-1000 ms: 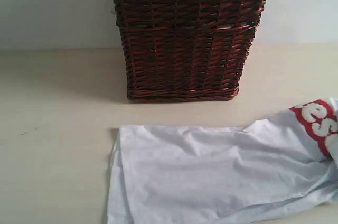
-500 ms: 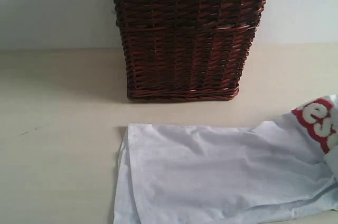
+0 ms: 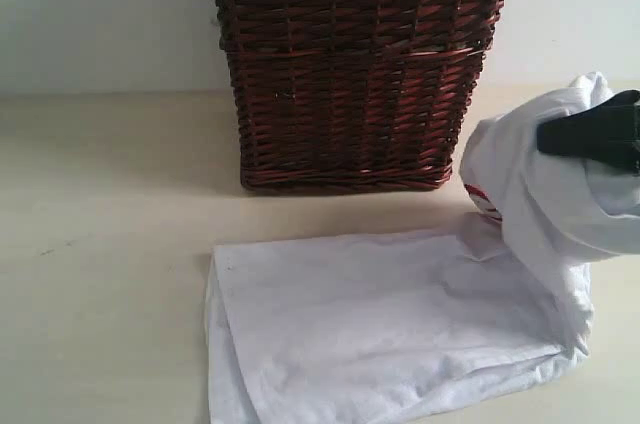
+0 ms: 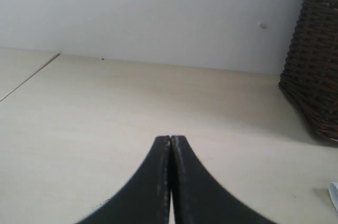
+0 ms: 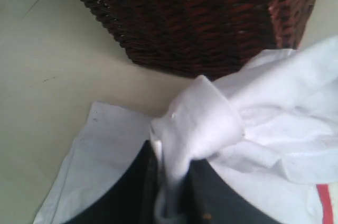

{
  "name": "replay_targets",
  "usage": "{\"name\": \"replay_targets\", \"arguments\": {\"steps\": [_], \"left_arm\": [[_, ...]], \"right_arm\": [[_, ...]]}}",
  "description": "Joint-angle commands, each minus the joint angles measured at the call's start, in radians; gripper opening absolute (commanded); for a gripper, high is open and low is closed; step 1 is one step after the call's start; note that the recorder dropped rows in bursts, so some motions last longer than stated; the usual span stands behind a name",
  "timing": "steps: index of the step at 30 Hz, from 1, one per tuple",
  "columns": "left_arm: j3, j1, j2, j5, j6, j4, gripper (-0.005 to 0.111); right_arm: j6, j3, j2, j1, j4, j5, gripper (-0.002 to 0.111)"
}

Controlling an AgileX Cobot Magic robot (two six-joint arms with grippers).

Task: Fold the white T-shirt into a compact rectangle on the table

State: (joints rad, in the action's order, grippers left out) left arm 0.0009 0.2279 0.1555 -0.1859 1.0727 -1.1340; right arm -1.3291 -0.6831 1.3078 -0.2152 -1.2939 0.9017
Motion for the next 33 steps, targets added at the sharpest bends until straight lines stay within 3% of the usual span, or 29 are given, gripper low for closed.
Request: {"name": "replay_targets", "arguments": {"steps": [1,11,21,33], "left_arm": [[-0.001,0.002,-0.004,-0.003,-0.004,0.003,0.000],[-0.001,0.002,-0.004,-0.003,-0.004,0.003,0.000],[-0.001,0.002,-0.004,-0.003,-0.004,0.003,0.000],[-0.001,0.002,-0.004,-0.003,-0.004,0.003,0.000]], "right_arm": [[-0.004,0.001,-0.010,0.052,-0.042,-0.020,0.000],[-0.040,0.001,-0.007,0.167,-0.062,-0.107,0.000],[-0.371,0.001,0.070,0.356,-0.069,-0.209,0.000],[-0.425,-0.027,0.269,0.518,-0.160,-0.312,0.000]]}}
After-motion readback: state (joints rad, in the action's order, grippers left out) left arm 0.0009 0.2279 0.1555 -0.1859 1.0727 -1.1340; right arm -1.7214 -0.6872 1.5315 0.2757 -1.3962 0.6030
